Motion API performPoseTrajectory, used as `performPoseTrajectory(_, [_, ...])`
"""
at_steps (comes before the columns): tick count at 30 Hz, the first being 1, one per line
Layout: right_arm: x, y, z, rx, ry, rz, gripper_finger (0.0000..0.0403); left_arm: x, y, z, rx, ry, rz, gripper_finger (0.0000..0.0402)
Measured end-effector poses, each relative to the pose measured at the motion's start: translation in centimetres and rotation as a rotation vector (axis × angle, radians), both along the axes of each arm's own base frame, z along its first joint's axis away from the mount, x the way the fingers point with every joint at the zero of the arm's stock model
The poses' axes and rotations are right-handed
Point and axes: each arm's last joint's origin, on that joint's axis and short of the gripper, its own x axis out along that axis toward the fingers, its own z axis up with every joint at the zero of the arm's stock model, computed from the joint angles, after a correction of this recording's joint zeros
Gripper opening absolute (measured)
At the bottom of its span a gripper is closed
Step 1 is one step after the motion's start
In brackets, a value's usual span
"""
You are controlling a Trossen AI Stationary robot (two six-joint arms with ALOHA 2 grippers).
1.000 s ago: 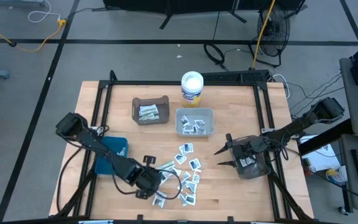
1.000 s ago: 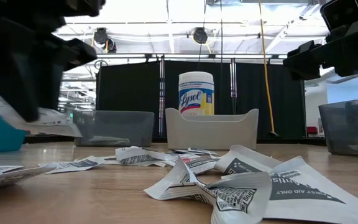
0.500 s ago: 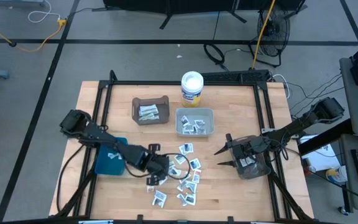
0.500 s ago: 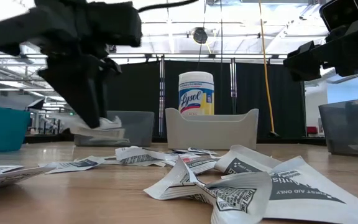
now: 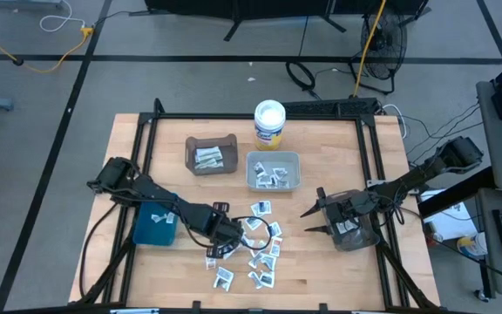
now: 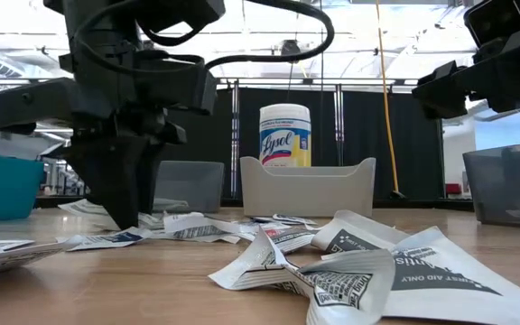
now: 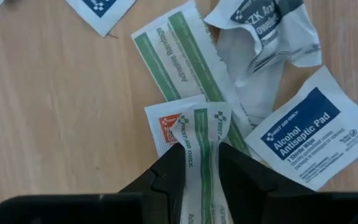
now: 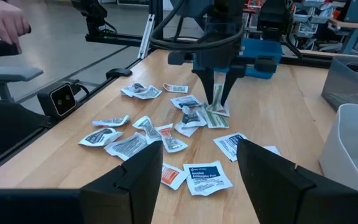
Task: Pick & Place First Aid Supplies
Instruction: Put the green bandage pack into the top black bin
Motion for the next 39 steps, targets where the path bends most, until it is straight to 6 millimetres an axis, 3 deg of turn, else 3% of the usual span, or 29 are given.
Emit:
performPoseTrajectory(9, [0.0, 0.0, 0.0, -0.001, -0.001, 0.0, 0.0201, -0.8, 0.3, 1.3, 0.0, 0.01, 0.037, 0.0198])
performPoseTrajectory(15, [0.0, 0.0, 0.0, -0.002, -0.001, 0.0, 0.0201, -1.5, 0.6, 1.2, 0.017, 0.083, 0.068, 0.022])
performPoseTrajectory(27, [0.0, 0.0, 0.0, -0.003, -0.002, 0.0, 0.0201, -2.5, 0.8, 1.2, 0.025, 0.19, 0.03, 0.0203])
performPoseTrajectory(39, [0.0, 0.0, 0.0, -0.003, -0.001, 0.0, 0.0201, -2.1, 1.8, 0.9, 0.01, 0.165, 0.016, 0.0136])
